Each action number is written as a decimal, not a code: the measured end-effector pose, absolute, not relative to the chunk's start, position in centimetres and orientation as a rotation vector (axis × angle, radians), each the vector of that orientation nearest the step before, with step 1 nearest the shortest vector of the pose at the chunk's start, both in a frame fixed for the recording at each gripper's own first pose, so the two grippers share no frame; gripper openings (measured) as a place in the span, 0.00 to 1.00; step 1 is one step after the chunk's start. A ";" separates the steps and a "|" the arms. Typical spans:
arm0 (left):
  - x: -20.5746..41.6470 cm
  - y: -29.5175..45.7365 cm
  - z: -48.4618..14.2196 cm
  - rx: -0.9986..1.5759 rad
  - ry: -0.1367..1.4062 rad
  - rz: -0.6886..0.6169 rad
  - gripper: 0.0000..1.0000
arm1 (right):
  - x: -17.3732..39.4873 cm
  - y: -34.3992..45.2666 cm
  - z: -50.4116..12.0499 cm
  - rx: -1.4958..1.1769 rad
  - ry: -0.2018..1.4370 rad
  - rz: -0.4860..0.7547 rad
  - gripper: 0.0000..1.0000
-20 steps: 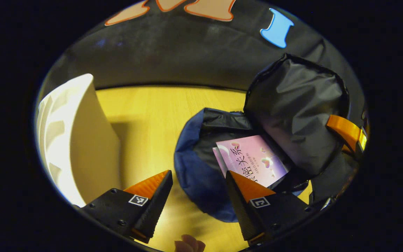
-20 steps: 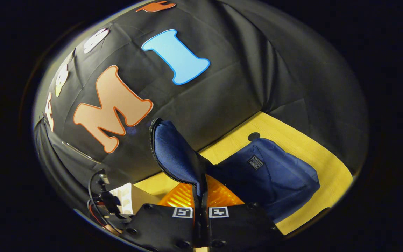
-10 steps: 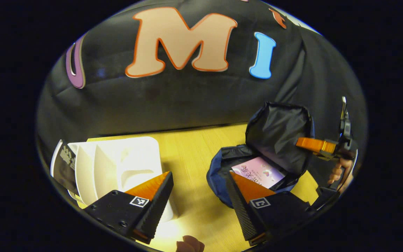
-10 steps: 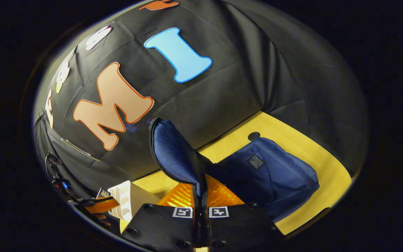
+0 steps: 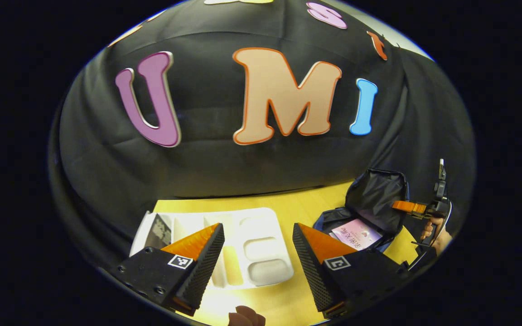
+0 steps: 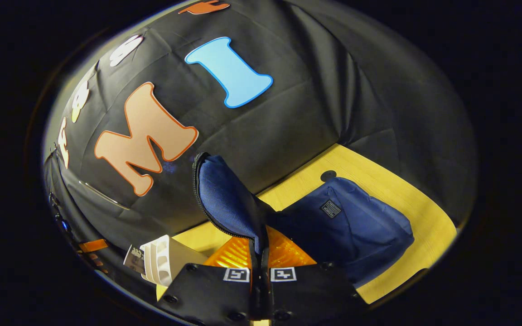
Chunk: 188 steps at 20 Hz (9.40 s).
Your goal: Open the schoolbag, grab two books from the bookshelf and put them into the schoolbag.
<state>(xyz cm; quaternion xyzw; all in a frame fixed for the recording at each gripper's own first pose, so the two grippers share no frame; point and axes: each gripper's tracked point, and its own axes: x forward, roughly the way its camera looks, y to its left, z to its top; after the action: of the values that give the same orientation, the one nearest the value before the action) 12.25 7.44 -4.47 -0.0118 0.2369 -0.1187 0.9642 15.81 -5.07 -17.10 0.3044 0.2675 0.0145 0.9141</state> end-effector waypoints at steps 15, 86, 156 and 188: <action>14.6 22.9 -11.8 -0.143 0.703 -0.082 0.89 | 16.0 -4.5 -17.3 0.602 0.571 -0.004 0.05; 17.5 27.3 -5.0 -0.693 0.750 -0.177 0.35 | 15.1 -5.3 -17.8 0.593 0.586 -0.042 0.03; 17.3 -36.8 -27.3 -1.318 1.007 -0.553 0.35 | 13.6 -1.4 -16.4 0.494 0.605 0.127 0.03; 15.4 -28.5 -22.0 -0.249 0.864 -0.564 0.81 | 13.7 -3.9 -16.7 0.531 0.590 0.077 0.04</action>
<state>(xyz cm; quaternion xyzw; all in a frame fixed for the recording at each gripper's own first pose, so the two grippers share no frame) 15.45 -28.53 -22.02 -0.1190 0.4119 -0.2689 0.8625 13.70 -3.86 -16.73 0.2584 0.2873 0.0377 0.9215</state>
